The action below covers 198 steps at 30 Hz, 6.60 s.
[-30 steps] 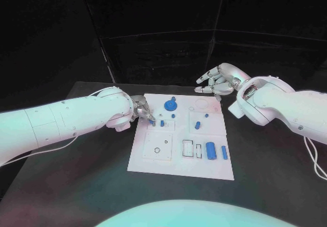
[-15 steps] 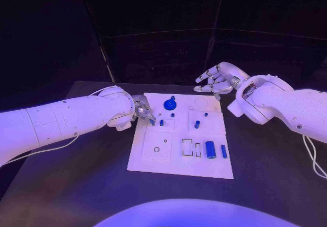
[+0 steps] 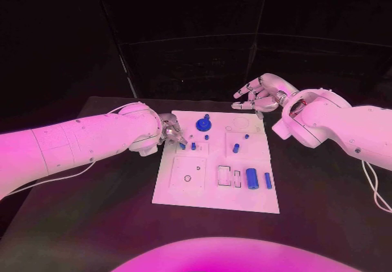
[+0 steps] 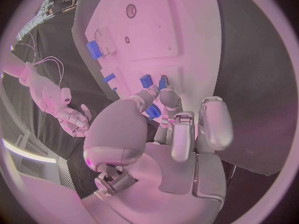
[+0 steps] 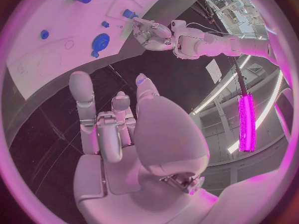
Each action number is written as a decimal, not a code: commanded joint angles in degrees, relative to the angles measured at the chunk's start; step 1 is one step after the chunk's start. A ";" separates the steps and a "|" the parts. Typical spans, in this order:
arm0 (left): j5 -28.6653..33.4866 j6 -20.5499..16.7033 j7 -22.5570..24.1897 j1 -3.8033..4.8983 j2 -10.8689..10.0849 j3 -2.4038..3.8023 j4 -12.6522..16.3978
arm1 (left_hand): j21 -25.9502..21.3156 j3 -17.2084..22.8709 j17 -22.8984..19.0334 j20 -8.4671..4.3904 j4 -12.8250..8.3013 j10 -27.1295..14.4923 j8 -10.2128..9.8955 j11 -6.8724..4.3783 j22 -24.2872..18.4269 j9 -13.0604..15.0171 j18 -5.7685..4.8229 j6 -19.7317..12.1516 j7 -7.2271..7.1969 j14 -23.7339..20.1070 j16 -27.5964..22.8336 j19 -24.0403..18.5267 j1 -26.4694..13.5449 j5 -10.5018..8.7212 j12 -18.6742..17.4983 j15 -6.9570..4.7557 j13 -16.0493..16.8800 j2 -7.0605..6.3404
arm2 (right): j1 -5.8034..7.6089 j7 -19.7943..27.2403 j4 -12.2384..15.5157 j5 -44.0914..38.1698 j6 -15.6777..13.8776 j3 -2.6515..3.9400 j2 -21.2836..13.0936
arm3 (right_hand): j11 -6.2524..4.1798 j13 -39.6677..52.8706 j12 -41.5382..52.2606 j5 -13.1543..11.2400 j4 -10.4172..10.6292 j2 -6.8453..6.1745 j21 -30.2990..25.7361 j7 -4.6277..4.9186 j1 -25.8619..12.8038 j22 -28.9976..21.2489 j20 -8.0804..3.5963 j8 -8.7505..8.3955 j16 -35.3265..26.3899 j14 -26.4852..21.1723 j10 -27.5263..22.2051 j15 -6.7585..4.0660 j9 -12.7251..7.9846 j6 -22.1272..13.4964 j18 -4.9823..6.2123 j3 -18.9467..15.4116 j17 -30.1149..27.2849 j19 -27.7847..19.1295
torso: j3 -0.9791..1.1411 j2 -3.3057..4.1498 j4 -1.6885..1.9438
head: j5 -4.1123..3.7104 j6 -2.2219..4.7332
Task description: Assemble the parts on the task board
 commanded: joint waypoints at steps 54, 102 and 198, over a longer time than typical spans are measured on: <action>-0.41 4.37 -0.67 0.11 1.39 -0.07 -2.06 | 0.41 0.49 15.08 -0.51 -2.40 0.91 2.39 -1.06 0.86 2.45 -0.08 1.65 -1.68 6.05 0.36 0.57 -4.12 0.01 1.02 -0.70 0.40 -2.01 | 0.09 0.40 -0.28 0.10 0.37 0.03 0.37 | -0.07 -0.08 0.17 0.42 0.43 0.02 -0.39 0.05 0.63 -0.07 -0.08 0.23 0.14 6.06 -0.39 -0.17 -0.04 -0.56 0.56 -0.25 15.05 0.29 | 0.00 0.01 0.05 | -0.24 -0.43; -0.41 0.33 -0.32 0.09 0.90 -0.03 -2.10 | 0.44 -11.17 15.08 -0.71 3.20 1.02 3.08 -1.08 1.36 2.63 -0.16 2.51 -1.72 6.05 0.36 0.76 -8.49 0.00 2.02 -0.79 0.83 -3.02 | 0.08 0.47 -0.24 0.10 0.43 0.03 0.23 | -0.01 -0.35 0.12 0.37 0.81 -0.12 -0.67 0.10 0.33 -0.36 -0.06 0.24 0.14 6.06 -0.60 -0.13 -0.05 -0.68 0.58 -0.63 15.05 0.25 | -0.13 0.02 0.04 | -0.36 -0.42; -20.48 -7.06 33.82 -1.92 13.72 -0.92 -17.55 | -23.26 -16.59 -10.31 4.32 -6.98 -16.31 -26.90 6.55 -20.48 -19.09 3.97 3.54 5.27 0.03 -12.40 -3.87 12.11 0.02 -37.09 4.98 -38.24 -1.65 | 0.02 0.80 -1.27 0.48 0.31 -0.05 1.70 | -0.02 -0.57 0.14 0.55 1.04 0.28 -0.82 0.11 0.61 -0.46 -0.04 0.31 0.14 6.06 -0.75 -0.11 -0.05 -0.76 0.59 -0.61 15.05 0.29 | 0.00 0.02 -0.01 | -2.24 0.77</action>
